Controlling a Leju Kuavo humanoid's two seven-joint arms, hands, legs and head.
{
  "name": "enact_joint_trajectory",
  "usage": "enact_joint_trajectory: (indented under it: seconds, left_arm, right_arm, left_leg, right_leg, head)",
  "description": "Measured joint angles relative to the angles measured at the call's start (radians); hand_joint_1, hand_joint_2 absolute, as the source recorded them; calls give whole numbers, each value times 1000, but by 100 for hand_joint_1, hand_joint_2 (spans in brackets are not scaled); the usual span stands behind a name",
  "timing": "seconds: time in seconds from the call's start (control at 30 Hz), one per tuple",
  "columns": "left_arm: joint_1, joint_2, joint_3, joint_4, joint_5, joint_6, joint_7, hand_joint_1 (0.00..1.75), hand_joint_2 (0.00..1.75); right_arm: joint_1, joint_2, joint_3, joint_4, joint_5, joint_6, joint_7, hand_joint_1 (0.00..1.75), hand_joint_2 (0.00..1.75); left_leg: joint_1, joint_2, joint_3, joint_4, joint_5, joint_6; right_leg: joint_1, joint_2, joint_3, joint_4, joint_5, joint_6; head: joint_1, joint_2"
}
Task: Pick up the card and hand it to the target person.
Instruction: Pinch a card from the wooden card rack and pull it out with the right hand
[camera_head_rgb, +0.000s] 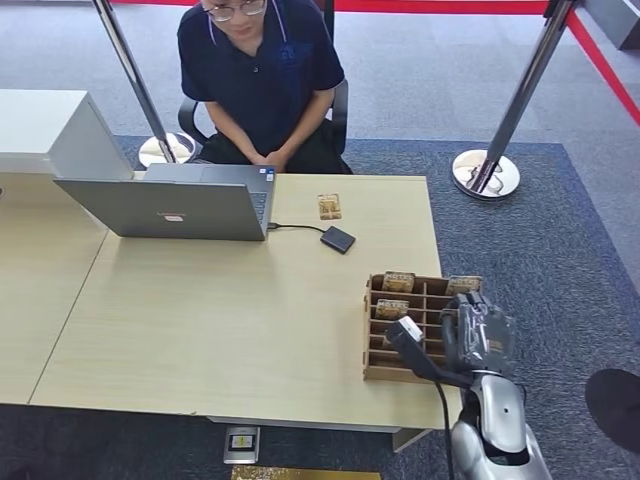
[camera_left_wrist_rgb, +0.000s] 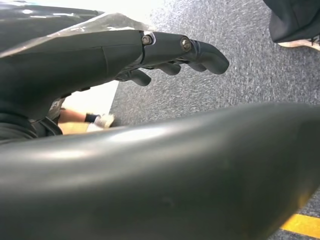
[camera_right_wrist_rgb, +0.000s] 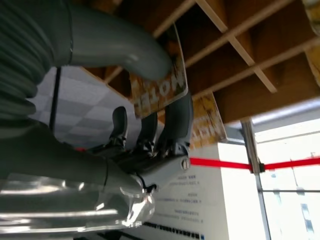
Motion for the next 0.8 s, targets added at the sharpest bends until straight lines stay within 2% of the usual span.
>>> enact_joint_trajectory:
  seconds: [0.23,0.8]
  left_arm:
    - [0,1,-4,0,-4,-1,-2,0,0]
    - [0,4,-8,0,-4,-2,1,0,0]
  right_arm:
    - [14,-1,-8,-13,0,1,1,166,175]
    - [17,1,-9,-28,-31,4,-29,173,175]
  left_leg:
    - [0,0,0,0,0,0]
    - [0,0,0,0,0,0]
  right_leg:
    - [0,0,0,0,0,0]
    - [0,0,1,0,0,0]
  head:
    - [0,0]
    - [0,0]
